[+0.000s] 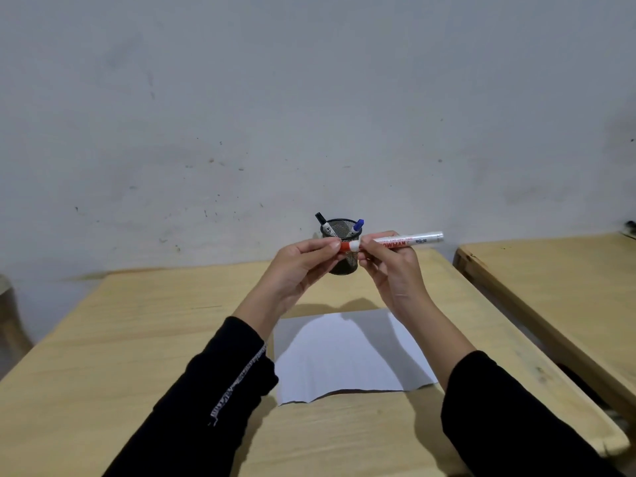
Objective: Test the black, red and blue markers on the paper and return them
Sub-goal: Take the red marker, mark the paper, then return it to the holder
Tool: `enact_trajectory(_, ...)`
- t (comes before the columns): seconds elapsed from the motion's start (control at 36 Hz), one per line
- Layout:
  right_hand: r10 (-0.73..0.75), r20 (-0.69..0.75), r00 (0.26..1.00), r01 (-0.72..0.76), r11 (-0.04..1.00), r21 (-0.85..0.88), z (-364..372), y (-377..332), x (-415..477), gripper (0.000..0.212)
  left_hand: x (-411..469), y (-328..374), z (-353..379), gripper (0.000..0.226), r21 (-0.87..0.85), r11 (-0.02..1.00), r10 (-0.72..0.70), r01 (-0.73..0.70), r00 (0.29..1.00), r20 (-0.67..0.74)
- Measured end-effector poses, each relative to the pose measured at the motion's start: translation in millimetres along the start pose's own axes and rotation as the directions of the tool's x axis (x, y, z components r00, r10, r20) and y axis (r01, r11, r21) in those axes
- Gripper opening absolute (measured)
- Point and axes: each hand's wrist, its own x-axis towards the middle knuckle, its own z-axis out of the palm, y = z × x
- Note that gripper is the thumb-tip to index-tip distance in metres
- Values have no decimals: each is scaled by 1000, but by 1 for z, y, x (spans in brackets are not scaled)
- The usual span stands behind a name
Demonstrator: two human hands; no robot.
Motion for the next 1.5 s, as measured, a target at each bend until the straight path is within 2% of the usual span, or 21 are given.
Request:
enact_trajectory(0.17,-28,59,998,27,1000,8,15,4,4,15,-2,16,-12,12,68,996,66,-66,998,-7)
enact_trajectory(0.33,76,133,988,-78,997,7,21,3,10,7,-1,21,-21,12,75,990,127,-122,990,-59)
enact_trajectory(0.5,81,-4,997,-80,987,141,17,1,24,1,3,28,-35,10,-42,988,141,-150,977,-160)
enact_trajectory(0.56,55,0,998,-55,998,37,11,3,26,5,3,31,-42,9,-48,985,153,-165,970,-191)
enact_trajectory(0.64,40,65,997,-24,970,-241,7,8,25,6,3,36,-50,9,-23,980,185,-196,954,-236)
enact_trajectory(0.75,45,145,988,38,850,-525,11,13,23,15,5,38,-52,13,83,969,247,-234,934,-257)
enact_trajectory(0.89,85,229,970,126,630,-766,15,21,26,28,11,36,-38,15,259,935,293,-244,940,-174)
enact_trajectory(0.97,97,273,957,175,559,-810,17,25,28,31,16,39,-29,15,376,885,338,-277,935,-107)
enact_trajectory(1.06,34,282,959,224,518,-825,17,27,32,29,22,44,-25,15,470,829,367,-305,929,-45)
enact_trajectory(1.14,-7,258,966,223,527,-820,11,29,38,26,29,46,-24,15,513,796,388,-320,921,-26)
enact_trajectory(1.28,76,331,940,238,548,-801,9,33,47,16,45,37,-16,17,602,737,391,-307,920,-10)
enact_trajectory(1.33,79,320,944,216,585,-782,11,30,53,9,53,35,-12,19,577,755,395,-310,918,-23)
enact_trajectory(1.42,0,277,961,220,609,-762,10,19,67,11,65,34,-11,11,515,799,381,-309,924,-37)
enact_trajectory(1.5,-132,174,976,218,626,-749,3,5,83,17,81,30,-20,19,596,752,392,-282,918,-60)
